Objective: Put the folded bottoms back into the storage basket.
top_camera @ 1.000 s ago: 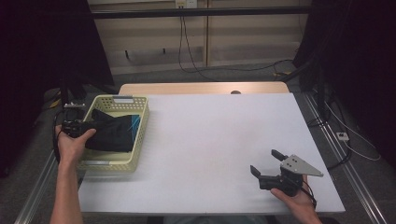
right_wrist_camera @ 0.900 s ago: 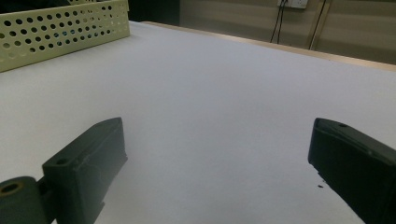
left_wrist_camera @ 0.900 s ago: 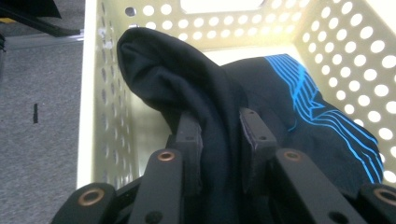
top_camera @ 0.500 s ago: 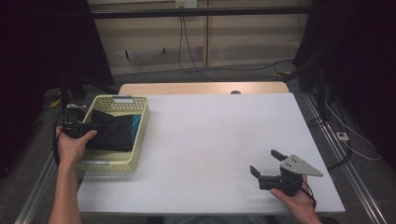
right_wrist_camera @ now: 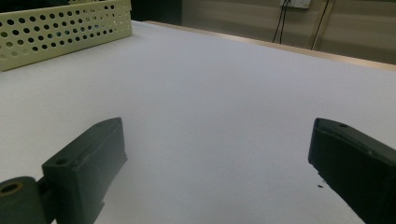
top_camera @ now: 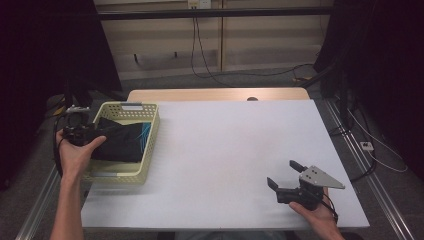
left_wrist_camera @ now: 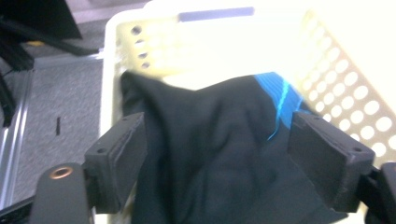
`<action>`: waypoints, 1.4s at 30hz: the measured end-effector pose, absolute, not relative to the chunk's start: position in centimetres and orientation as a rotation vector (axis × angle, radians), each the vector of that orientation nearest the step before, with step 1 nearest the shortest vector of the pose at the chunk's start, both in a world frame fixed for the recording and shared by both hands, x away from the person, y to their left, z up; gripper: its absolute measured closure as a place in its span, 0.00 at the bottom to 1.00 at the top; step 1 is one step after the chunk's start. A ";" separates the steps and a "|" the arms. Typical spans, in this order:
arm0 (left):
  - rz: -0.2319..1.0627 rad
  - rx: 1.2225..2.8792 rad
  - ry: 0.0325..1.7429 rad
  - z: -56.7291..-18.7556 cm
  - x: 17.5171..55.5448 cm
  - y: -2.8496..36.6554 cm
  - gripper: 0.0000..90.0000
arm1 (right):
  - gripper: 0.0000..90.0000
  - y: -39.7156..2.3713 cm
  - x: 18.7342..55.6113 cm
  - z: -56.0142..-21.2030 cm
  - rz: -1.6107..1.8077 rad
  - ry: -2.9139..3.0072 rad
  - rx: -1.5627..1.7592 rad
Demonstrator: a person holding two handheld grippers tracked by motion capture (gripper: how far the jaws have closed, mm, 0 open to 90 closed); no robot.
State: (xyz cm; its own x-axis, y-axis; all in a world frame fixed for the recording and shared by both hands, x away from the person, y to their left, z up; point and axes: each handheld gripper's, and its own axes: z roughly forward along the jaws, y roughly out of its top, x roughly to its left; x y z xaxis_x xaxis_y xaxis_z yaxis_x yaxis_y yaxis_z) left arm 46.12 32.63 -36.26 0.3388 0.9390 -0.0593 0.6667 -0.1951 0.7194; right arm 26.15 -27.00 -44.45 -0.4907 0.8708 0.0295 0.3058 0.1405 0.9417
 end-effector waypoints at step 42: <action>0.482 2.134 1.587 -42.8 52.2 27.8 1.00 | 0.04 -27.1 26.1 -44.4 1.353 1.884 1.126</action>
